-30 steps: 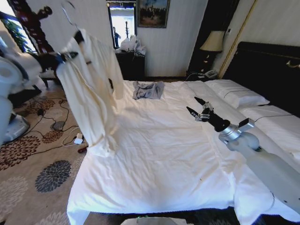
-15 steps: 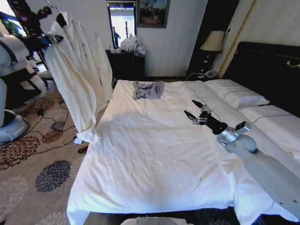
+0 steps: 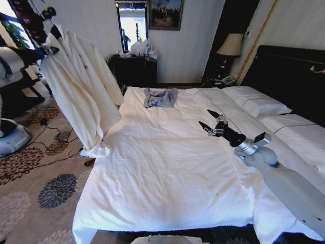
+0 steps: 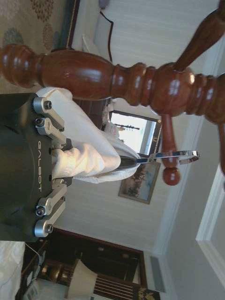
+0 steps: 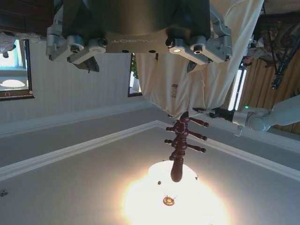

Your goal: Pick up the clothes from the bed and hang them on the clothes hanger.

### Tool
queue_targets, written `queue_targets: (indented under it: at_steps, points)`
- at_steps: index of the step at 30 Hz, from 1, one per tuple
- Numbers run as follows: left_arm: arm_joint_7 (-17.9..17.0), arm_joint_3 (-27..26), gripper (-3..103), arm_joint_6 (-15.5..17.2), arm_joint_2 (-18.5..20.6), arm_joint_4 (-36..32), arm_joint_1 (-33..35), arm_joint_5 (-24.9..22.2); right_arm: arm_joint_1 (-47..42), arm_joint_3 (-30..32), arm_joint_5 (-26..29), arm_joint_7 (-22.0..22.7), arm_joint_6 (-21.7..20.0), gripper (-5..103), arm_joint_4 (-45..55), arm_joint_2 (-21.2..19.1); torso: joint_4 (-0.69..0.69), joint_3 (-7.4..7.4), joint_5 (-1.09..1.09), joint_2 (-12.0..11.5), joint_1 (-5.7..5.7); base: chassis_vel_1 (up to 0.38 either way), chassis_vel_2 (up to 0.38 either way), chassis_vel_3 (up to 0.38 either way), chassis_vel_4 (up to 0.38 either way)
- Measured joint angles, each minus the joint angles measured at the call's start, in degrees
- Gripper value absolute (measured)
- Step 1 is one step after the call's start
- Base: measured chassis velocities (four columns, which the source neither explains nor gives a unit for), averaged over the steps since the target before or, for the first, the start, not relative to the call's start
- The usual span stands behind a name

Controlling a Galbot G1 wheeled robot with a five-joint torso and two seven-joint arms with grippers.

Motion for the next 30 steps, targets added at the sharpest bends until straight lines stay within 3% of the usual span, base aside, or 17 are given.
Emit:
queue_targets:
  at_steps: [13,30]
  points:
    - [-0.3,-0.11,22,-0.07,0.23,-2.45,1.71,0.21,-0.37,0.14,-0.06,-0.32,0.43,100,0.07,-0.11,-0.02,0.0,0.02,0.0,0.0,0.0,0.0,0.0,0.0]
    - [0.25,2.75,22,-0.07,-1.23,2.55,-3.62,0.46,-0.47,0.07,-0.3,-0.4,0.55,100,0.31,0.21,-0.02,0.0,0.01,0.0,0.01,0.0,0.0,0.0,0.0]
